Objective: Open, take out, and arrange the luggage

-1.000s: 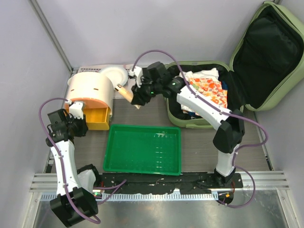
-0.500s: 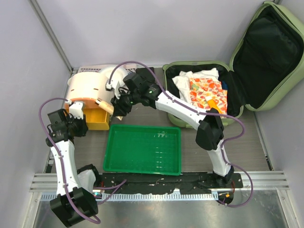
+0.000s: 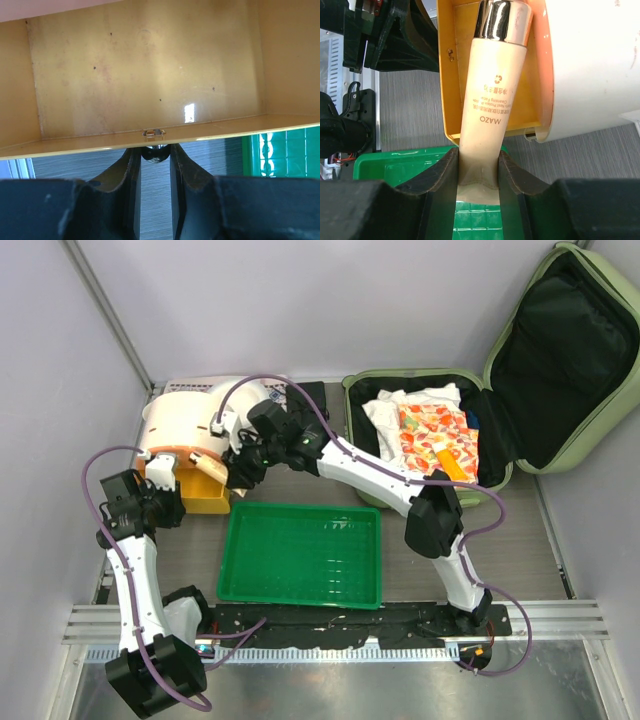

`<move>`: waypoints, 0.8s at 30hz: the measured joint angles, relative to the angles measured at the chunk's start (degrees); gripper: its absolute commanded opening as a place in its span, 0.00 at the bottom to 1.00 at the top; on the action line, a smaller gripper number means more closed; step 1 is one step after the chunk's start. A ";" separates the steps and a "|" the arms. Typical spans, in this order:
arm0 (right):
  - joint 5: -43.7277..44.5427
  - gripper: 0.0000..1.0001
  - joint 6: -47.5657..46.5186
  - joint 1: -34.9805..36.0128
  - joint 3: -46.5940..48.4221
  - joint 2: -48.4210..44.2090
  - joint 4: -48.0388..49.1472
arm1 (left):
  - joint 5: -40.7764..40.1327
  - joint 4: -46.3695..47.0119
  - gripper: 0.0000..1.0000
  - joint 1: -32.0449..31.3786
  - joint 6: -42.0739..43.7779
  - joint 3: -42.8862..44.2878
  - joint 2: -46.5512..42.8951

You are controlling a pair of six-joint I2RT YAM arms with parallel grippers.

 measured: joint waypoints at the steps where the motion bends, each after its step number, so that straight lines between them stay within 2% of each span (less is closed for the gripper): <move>1: 0.11 0.24 0.09 0.11 0.00 0.11 0.17 | 0.00 0.00 0.00 0.00 0.00 0.00 0.00; 4: 0.42 0.30 0.70 0.28 -0.04 0.39 0.96 | 0.00 0.02 0.00 0.00 0.00 0.00 0.00; 7: 0.50 0.47 1.40 0.52 -0.04 0.61 2.05 | 0.00 0.00 0.00 0.00 0.00 0.00 0.00; 14: 0.92 0.64 2.49 1.03 -0.04 0.83 4.83 | 0.17 -0.02 0.00 -0.02 -0.02 0.00 -0.02; 20: 1.20 0.64 3.41 1.03 0.09 0.83 5.97 | 0.20 -0.11 0.00 -0.02 0.00 0.00 -0.07; 24: 1.18 0.55 3.67 0.85 1.99 0.83 5.05 | 0.17 -0.11 0.00 0.00 -0.02 -0.02 -0.07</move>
